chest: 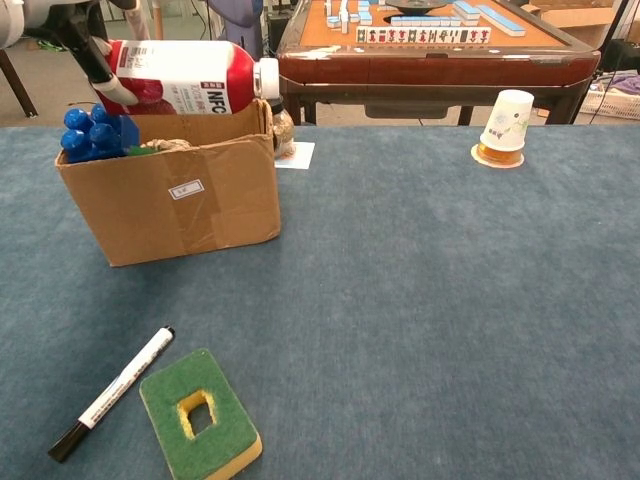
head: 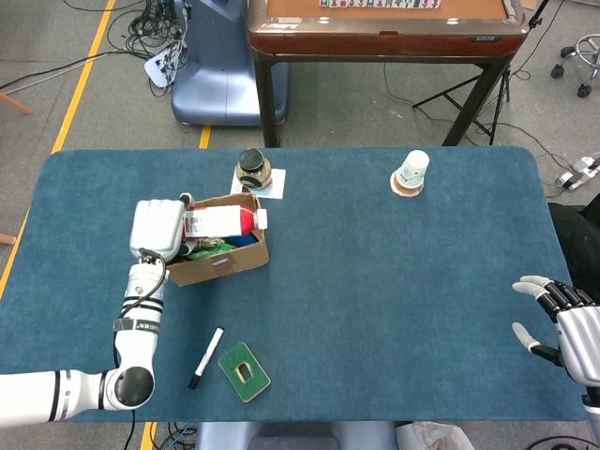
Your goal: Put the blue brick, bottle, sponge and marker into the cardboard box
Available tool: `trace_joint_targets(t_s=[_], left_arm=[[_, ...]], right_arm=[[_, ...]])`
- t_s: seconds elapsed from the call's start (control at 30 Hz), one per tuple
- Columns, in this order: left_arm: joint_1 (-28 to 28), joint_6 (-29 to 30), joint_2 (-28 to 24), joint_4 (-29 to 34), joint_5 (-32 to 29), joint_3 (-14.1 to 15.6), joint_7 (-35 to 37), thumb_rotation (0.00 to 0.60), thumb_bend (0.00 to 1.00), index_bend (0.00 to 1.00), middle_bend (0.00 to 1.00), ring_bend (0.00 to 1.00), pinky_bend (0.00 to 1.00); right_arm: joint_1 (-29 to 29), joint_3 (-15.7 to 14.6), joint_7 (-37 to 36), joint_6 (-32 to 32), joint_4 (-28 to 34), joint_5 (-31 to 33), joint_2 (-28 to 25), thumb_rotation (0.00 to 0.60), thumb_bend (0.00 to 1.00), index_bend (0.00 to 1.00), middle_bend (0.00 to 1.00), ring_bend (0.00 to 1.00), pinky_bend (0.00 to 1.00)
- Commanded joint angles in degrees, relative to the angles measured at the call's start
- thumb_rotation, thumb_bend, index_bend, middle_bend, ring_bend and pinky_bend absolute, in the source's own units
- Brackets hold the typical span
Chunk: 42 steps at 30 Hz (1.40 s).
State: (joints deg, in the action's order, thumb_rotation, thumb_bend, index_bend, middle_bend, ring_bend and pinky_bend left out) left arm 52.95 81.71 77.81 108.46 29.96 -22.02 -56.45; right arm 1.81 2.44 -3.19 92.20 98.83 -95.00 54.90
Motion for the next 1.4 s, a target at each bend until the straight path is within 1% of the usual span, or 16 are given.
trace_joint_targets(t_s=[0.03,0.23,0.3,0.37,0.43,0.53,0.63,0.73,1.0,1.17,1.3,1.4], left_arm=[[1.2,0.0,1.3,-1.8,-0.8,0.3,-1.0,0.600,0.15,0.64,1.00,0.86,0.91],[3.1,-0.4,3.3,-5.5,-2.9,0.2,-2.4,0.600,0.15,0.63,1.00,0.86,0.91],[3.6,-0.5,3.7,-6.3,-3.6,0.2,-2.8,0.600,0.15,0.60,1.00,0.86,0.91],[4.0,-0.5,4.0,-6.8,-3.9,0.2,-3.0,0.600,0.15,0.53,1.00,0.86,0.91],[4.1,-0.5,4.4,-7.4,-3.8,0.3,-2.8,0.600,0.15,0.43,1.00,0.86,0.91],[4.3,-0.4,4.7,-7.8,-3.8,0.6,-2.9,0.600,0.15,0.31,1.00,0.86,0.91],[4.4,-0.2,4.7,-8.0,-3.8,0.7,-2.9,0.600,0.15,0.24,1.00,0.85,0.90],[4.5,0.1,4.7,-8.1,-3.7,0.7,-2.8,0.600,0.13,0.20,1.00,0.85,0.90],[3.6,0.9,4.0,-6.6,-3.0,1.5,-2.1,0.600,0.11,0.19,1.00,0.85,0.90],[2.1,1.8,1.8,-1.6,-2.5,2.2,-1.3,0.600,0.11,0.22,1.00,0.85,0.90],[0.3,2.8,-1.1,3.9,-1.3,3.3,-0.5,0.600,0.11,0.26,1.00,0.85,0.90],[-1.1,3.1,-3.7,8.7,-0.8,3.5,0.8,0.600,0.11,0.26,1.00,0.85,0.90]], right_arm=[[0.0,0.0,0.0,0.0,0.0,0.0,0.0,0.600,0.24,0.32,0.30,0.29,0.41],[-0.1,0.0,-0.4,0.3,0.0,0.0,-0.2,0.600,0.23,0.32,0.30,0.29,0.41],[-0.1,0.0,-0.6,0.3,0.0,0.0,-0.3,0.600,0.24,0.32,0.30,0.29,0.41],[-0.1,0.0,-0.7,0.3,-0.1,0.0,-0.3,0.600,0.24,0.32,0.30,0.29,0.41],[-0.1,0.0,-0.8,0.3,0.0,0.0,-0.4,0.600,0.24,0.32,0.30,0.29,0.41],[-0.1,0.0,-0.9,0.4,0.0,-0.1,-0.4,0.600,0.24,0.32,0.30,0.29,0.41],[-0.1,0.0,-0.9,0.4,0.0,-0.1,-0.5,0.600,0.24,0.32,0.30,0.29,0.41],[-0.1,-0.1,-0.8,0.2,0.0,-0.1,-0.4,0.600,0.23,0.32,0.30,0.29,0.41],[0.0,-0.1,-0.7,0.2,0.0,-0.1,-0.4,0.600,0.24,0.32,0.30,0.29,0.41],[0.0,-0.1,-1.0,0.1,0.0,-0.2,-0.5,0.600,0.24,0.32,0.30,0.29,0.41],[-0.1,-0.1,-1.1,0.2,0.0,-0.2,-0.5,0.600,0.24,0.32,0.30,0.29,0.41],[0.0,-0.1,-1.0,0.0,0.0,0.0,-0.4,0.600,0.23,0.32,0.30,0.29,0.41]])
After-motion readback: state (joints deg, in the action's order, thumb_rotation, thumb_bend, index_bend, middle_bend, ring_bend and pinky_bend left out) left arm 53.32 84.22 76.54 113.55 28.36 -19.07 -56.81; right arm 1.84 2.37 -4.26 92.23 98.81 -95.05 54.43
